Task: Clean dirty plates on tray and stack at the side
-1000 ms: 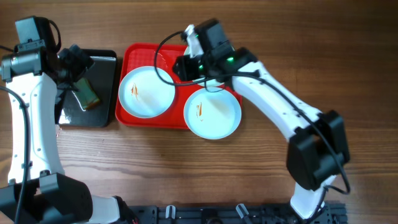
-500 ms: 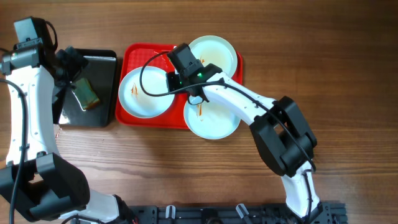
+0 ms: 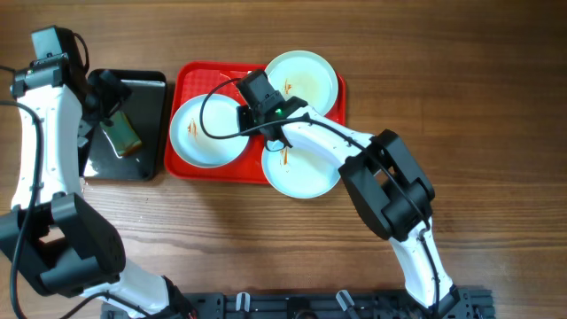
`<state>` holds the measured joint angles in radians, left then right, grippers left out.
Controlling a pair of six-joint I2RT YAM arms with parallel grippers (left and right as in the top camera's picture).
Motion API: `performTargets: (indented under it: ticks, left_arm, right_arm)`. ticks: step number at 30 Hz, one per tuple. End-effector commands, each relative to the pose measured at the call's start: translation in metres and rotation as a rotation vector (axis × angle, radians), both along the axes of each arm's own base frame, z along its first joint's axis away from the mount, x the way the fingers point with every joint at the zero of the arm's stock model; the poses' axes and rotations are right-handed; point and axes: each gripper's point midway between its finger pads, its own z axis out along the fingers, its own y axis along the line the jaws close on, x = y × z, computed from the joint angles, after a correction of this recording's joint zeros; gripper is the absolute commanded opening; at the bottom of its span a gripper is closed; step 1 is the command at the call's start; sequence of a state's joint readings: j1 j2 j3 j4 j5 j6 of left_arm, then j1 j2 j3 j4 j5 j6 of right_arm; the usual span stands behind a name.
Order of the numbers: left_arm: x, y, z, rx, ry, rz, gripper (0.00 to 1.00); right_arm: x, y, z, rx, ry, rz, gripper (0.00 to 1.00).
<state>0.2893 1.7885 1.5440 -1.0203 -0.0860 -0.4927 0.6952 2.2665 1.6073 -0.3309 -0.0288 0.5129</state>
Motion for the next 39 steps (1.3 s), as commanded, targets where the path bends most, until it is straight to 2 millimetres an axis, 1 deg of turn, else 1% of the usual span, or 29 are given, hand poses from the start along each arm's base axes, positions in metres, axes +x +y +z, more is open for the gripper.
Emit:
performTargets:
  ticks: [1, 2, 4, 5, 7, 9, 11, 12, 13, 15, 19, 20, 21, 23, 26, 27, 29, 31, 32, 33, 34, 36, 39]
  left_arm:
    - [0.003, 0.006, -0.011, 0.003, 0.022, 0.044, 0.99]
    - [0.004, 0.007, -0.017, -0.001, 0.031, 0.048, 0.98]
    - [0.007, 0.007, -0.027, -0.006, 0.049, 0.047, 0.98]
    - [0.008, 0.008, -0.033, -0.003, 0.063, 0.026, 0.94]
    - [0.011, 0.008, -0.045, 0.005, 0.090, -0.049, 0.91]
    - [0.016, 0.009, -0.056, 0.009, 0.101, -0.088, 0.83]
    - [0.024, 0.010, -0.066, 0.009, 0.093, -0.091, 0.75]
    - [0.026, 0.011, -0.072, 0.008, 0.096, -0.091, 0.66]
    - [0.026, 0.011, -0.075, 0.008, 0.102, -0.093, 0.63]
    - [0.025, 0.012, -0.082, 0.012, 0.125, -0.132, 0.62]
    - [0.021, 0.011, -0.098, 0.004, 0.171, -0.163, 0.66]
    - [0.019, 0.010, -0.103, -0.002, 0.187, -0.163, 0.69]
    - [0.017, 0.010, -0.106, -0.006, 0.198, -0.162, 0.74]
    - [0.015, 0.012, -0.114, -0.009, 0.216, -0.158, 0.81]
    - [0.013, 0.015, -0.120, -0.016, 0.227, -0.150, 0.84]
    - [0.014, 0.016, -0.120, -0.015, 0.226, -0.149, 0.83]
    - [0.015, 0.017, -0.120, -0.013, 0.221, -0.146, 0.77]
    - [0.016, 0.017, -0.122, -0.013, 0.218, -0.143, 0.66]
    - [0.017, 0.017, -0.123, -0.011, 0.215, -0.143, 0.63]
    - [0.019, 0.018, -0.123, -0.009, 0.208, -0.143, 0.56]
    - [0.020, 0.018, -0.123, -0.008, 0.204, -0.143, 0.53]
    - [0.020, 0.018, -0.124, -0.008, 0.207, -0.143, 0.53]
    - [0.014, 0.016, -0.132, -0.013, 0.218, -0.143, 0.53]
  right_arm:
    - [-0.005, 0.001, -0.014, 0.006, 0.058, -0.010, 0.10]
    - [-0.006, 0.000, -0.015, 0.004, 0.062, -0.011, 0.05]
    - [-0.006, 0.000, -0.015, 0.003, 0.062, -0.010, 0.04]
    - [-0.006, 0.000, -0.015, 0.003, 0.062, -0.010, 0.04]
    - [-0.007, 0.000, -0.015, 0.002, 0.063, -0.009, 0.04]
    - [-0.007, 0.001, -0.015, 0.004, 0.065, 0.001, 0.04]
    - [-0.007, 0.001, -0.015, 0.005, 0.063, 0.001, 0.04]
    - [-0.007, 0.001, -0.015, 0.004, 0.062, 0.005, 0.04]
    - [-0.008, 0.002, -0.015, 0.003, 0.061, 0.012, 0.04]
    - [-0.008, 0.003, -0.015, 0.008, 0.065, 0.017, 0.04]
    - [-0.008, 0.003, -0.015, 0.008, 0.063, 0.018, 0.04]
    - [-0.008, 0.003, -0.015, 0.007, 0.063, 0.019, 0.04]
    - [-0.008, 0.003, -0.015, 0.006, 0.064, 0.020, 0.04]
    - [-0.008, 0.003, -0.015, 0.000, 0.057, 0.036, 0.04]
    - [-0.008, 0.003, -0.015, 0.000, 0.056, 0.035, 0.04]
    - [-0.008, 0.003, -0.015, 0.000, 0.056, 0.035, 0.04]
    - [-0.008, 0.003, -0.014, 0.001, 0.055, 0.035, 0.04]
    - [-0.008, 0.003, -0.014, 0.001, 0.055, 0.036, 0.04]
    - [-0.008, 0.003, -0.014, 0.001, 0.055, 0.035, 0.04]
    - [-0.008, 0.003, -0.014, 0.000, 0.055, 0.036, 0.04]
    - [-0.008, 0.003, -0.014, 0.001, 0.055, 0.036, 0.04]
    - [-0.008, 0.003, -0.014, 0.001, 0.054, 0.036, 0.04]
    - [-0.008, 0.003, -0.014, 0.001, 0.054, 0.036, 0.04]
